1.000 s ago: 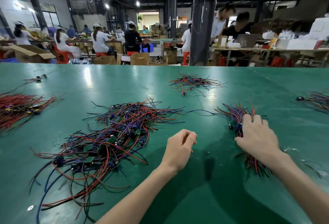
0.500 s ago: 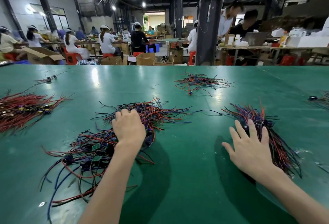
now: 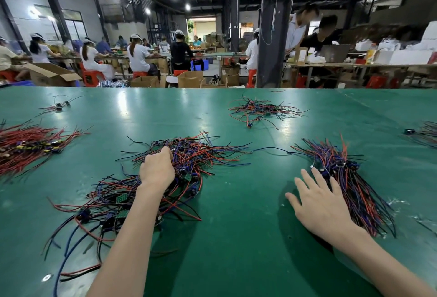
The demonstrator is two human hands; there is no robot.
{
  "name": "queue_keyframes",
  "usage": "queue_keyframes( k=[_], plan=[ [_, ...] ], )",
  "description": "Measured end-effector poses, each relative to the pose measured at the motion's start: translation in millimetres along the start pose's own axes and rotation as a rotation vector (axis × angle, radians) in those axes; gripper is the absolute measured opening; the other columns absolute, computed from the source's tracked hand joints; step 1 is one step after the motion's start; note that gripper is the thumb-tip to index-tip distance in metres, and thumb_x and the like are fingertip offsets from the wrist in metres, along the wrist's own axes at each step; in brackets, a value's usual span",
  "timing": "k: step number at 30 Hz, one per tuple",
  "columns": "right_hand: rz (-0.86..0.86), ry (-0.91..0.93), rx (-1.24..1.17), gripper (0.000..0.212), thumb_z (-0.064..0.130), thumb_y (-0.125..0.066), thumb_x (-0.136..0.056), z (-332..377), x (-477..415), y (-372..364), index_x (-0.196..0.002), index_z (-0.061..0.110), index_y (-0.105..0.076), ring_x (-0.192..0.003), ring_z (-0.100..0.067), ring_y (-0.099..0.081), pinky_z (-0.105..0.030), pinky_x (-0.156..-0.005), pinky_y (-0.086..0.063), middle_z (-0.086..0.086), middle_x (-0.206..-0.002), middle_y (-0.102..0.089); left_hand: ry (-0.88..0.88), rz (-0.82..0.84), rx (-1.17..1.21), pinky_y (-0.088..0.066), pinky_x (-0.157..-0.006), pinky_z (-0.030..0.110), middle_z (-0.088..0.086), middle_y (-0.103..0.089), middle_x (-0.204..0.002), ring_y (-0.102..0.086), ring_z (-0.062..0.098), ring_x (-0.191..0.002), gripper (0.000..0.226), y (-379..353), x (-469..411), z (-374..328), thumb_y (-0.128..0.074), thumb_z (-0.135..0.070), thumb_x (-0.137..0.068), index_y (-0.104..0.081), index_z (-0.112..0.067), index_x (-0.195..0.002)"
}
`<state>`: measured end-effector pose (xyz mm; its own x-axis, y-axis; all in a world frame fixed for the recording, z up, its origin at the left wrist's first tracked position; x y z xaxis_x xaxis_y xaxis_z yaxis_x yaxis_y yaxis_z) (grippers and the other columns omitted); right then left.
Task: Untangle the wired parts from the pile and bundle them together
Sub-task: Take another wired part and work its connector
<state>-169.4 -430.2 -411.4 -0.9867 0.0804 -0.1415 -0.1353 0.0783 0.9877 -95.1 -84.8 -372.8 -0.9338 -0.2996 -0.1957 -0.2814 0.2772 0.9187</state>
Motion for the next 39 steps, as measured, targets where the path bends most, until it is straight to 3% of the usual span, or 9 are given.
queue_keyframes(
  k=[9,13,16,22,26,29,33,37,39],
  plan=[
    [0.023,0.006,-0.036,0.055,0.050,-0.020,-0.099,1.7,2.9,-0.3,-0.148,0.025,-0.025,-0.147,-0.016,0.004,-0.045,-0.117,-0.003,0.004,-0.160,-0.009,-0.008,-0.013,0.033,-0.051,-0.089,0.039,0.007,-0.064,-0.117,-0.056,0.027,-0.110,0.038,9.1,3.7,5.8,-0.050,0.005,-0.087,-0.070,-0.018,-0.109],
    [0.013,0.020,-0.035,0.053,0.048,-0.020,-0.100,4.1,4.0,1.3,-0.147,0.025,-0.026,-0.147,-0.016,0.003,-0.046,-0.117,-0.004,0.004,-0.160,-0.010,0.073,-0.097,0.130,-0.052,-0.075,0.037,0.013,-0.069,-0.101,-0.061,0.032,-0.091,0.015,16.5,8.8,11.5,-0.063,-0.009,-0.089,-0.074,-0.013,-0.098],
    [-0.011,0.049,-0.041,0.052,0.046,-0.022,-0.100,7.5,4.6,3.6,-0.147,0.025,-0.027,-0.147,-0.015,0.003,-0.046,-0.117,-0.004,0.005,-0.160,-0.011,0.054,-0.285,0.244,-0.047,-0.067,0.034,0.018,-0.070,-0.089,-0.062,0.033,-0.079,0.016,34.7,12.2,11.1,-0.063,-0.015,-0.091,-0.075,-0.005,-0.095],
    [-0.140,0.145,-0.094,0.051,0.044,-0.034,-0.098,21.2,7.1,18.3,-0.145,0.024,-0.032,-0.147,-0.012,-0.005,-0.042,-0.118,-0.003,0.007,-0.157,-0.023,-0.240,-0.769,0.504,-0.054,-0.074,0.039,0.023,-0.070,-0.092,-0.066,0.033,-0.079,0.021,83.2,35.5,-9.2,-0.058,-0.008,-0.093,-0.069,0.005,-0.105],
    [-0.365,0.243,-0.330,0.043,0.029,-0.057,-0.092,31.6,16.0,41.2,-0.132,0.015,-0.053,-0.136,-0.016,-0.038,-0.036,-0.113,-0.021,0.001,-0.137,-0.053,-0.561,-0.927,0.643,-0.055,-0.073,0.034,0.018,-0.070,-0.092,-0.066,0.027,-0.082,0.021,102.2,65.7,-42.7,-0.054,-0.005,-0.092,-0.067,0.006,-0.106],
    [-0.465,0.251,-0.529,0.038,0.017,-0.064,-0.089,29.8,21.4,52.1,-0.126,0.009,-0.057,-0.119,-0.022,-0.054,-0.035,-0.103,-0.035,-0.005,-0.123,-0.062,-0.584,-0.818,0.923,-0.054,-0.070,0.023,0.008,-0.071,-0.091,-0.066,0.010,-0.076,0.021,102.7,72.8,-58.4,-0.050,-0.014,-0.097,-0.065,-0.003,-0.105],
    [-0.443,0.204,-0.905,0.030,0.014,-0.053,-0.095,24.7,21.6,55.6,-0.125,0.013,-0.055,-0.113,-0.017,-0.056,-0.034,-0.102,-0.041,-0.001,-0.119,-0.062,-0.447,-0.325,1.390,-0.055,-0.064,0.024,0.000,-0.073,-0.076,-0.065,0.013,-0.066,0.015,73.2,67.6,-83.6,-0.048,-0.013,-0.098,-0.063,-0.014,-0.096],
    [-0.209,0.207,-1.301,0.022,0.022,-0.050,-0.095,31.3,20.5,48.1,-0.115,0.021,-0.059,-0.106,-0.004,-0.059,-0.010,-0.092,-0.040,0.005,-0.110,-0.069,-0.292,0.123,1.608,-0.053,-0.059,0.021,0.005,-0.072,-0.073,-0.063,0.013,-0.059,0.015,34.1,75.6,-109.4,-0.049,-0.010,-0.096,-0.063,-0.007,-0.092],
    [-0.010,0.252,-1.497,0.031,0.034,-0.049,-0.090,43.0,22.3,43.5,-0.114,0.019,-0.061,-0.107,-0.005,-0.061,-0.010,-0.092,-0.039,0.003,-0.105,-0.072,-0.241,0.264,1.673,-0.052,-0.056,0.019,0.007,-0.072,-0.072,-0.060,0.012,-0.056,0.014,21.1,82.2,-119.5,-0.050,-0.009,-0.095,-0.063,-0.005,-0.090]
  ],
)
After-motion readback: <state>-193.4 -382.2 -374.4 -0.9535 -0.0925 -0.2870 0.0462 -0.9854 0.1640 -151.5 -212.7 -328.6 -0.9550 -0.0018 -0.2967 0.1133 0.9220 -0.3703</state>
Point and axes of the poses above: each hand's wrist, its own x-axis away from the middle knuckle, its own y-axis out of the back of the hand, z = x × y, the point moved 8 cm from there along -x, towards the middle knuckle
